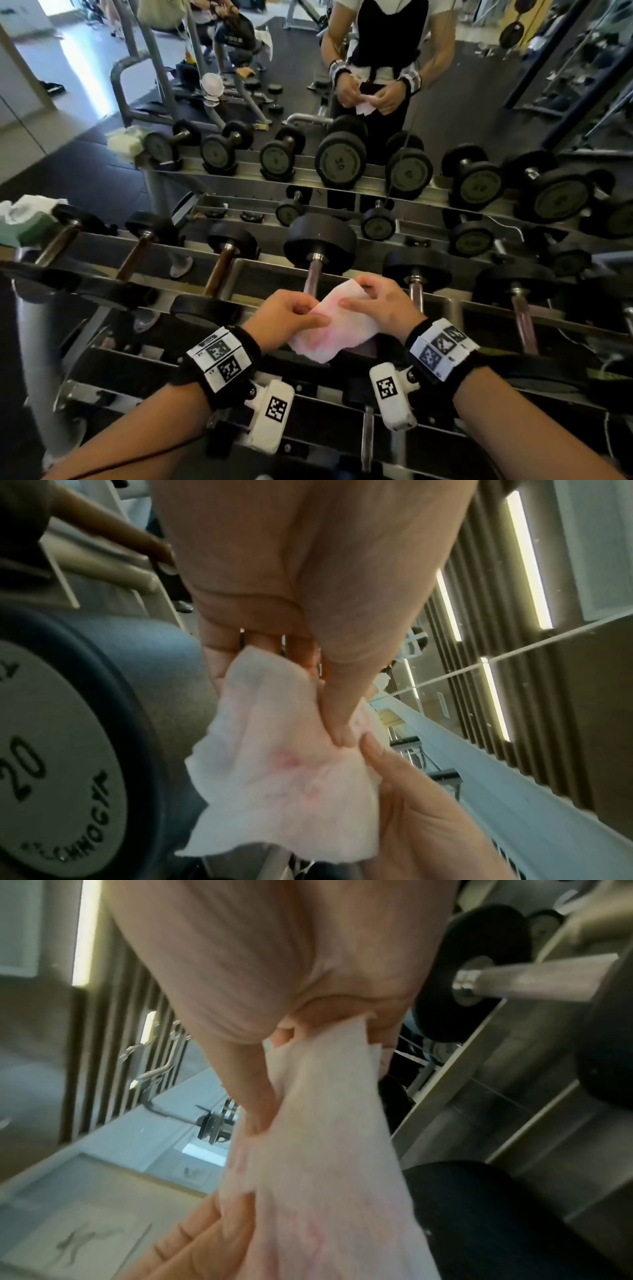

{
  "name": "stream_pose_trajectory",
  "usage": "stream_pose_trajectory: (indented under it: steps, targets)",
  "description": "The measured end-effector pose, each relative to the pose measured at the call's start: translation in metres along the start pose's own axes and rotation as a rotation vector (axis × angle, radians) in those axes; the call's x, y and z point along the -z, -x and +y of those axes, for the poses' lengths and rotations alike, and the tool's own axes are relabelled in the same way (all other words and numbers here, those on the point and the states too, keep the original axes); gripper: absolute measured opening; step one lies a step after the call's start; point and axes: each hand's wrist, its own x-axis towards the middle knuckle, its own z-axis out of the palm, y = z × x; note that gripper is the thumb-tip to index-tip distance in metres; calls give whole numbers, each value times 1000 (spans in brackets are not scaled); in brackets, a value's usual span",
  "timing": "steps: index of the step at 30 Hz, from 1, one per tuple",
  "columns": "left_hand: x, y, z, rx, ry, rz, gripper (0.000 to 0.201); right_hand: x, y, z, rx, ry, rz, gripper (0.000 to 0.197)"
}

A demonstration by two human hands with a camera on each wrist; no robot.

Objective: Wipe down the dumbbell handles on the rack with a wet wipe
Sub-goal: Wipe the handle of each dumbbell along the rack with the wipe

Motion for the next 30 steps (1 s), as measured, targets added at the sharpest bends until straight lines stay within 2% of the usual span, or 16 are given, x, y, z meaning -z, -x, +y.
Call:
stream_pose_trajectory:
  steps: [3, 5, 7, 9, 10, 12, 15, 18, 20, 22, 26, 30]
  targets:
    - [-4, -9, -1, -17, 143, 62, 11, -1, -14, 14, -156, -409, 86, 19]
    - [-5, -14, -2, 8, 253, 144, 15, -2, -19, 23, -340, -739, -15, 32]
    - [-7, -17, -2, 33, 394, 190, 20, -4, -19, 25, -461, -842, -165, 47]
    - [-7, -20, -2, 39, 460, 217, 23, -9, -22, 23, -452, -857, -229, 60]
    - [-6, -22, -3, 35, 465, 248, 22, -12, -25, 21, -412, -863, -208, 64]
    - [-4, -28, -8, 31, 457, 343, 25, -15, -30, 18, -297, -771, -151, 65]
    - [-2, -33, -16, 50, 414, 498, 45, -11, -39, 13, -104, -426, -109, 64]
    - [3, -32, -20, 19, 168, 546, 61, -12, -47, 11, 59, -249, -131, 52]
    - [8, -31, -17, 3, -26, 522, 51, -13, -53, 10, 102, -147, -126, 42]
    - [11, -30, -13, 14, -128, 508, 39, -15, -59, 9, 114, -99, -136, 37]
    - [17, -31, -8, 46, -190, 497, 33, -16, -70, 4, 139, -20, -134, 30]
    - [24, -34, -9, 62, -248, 485, 17, -13, -77, -1, 186, 161, -68, 16]
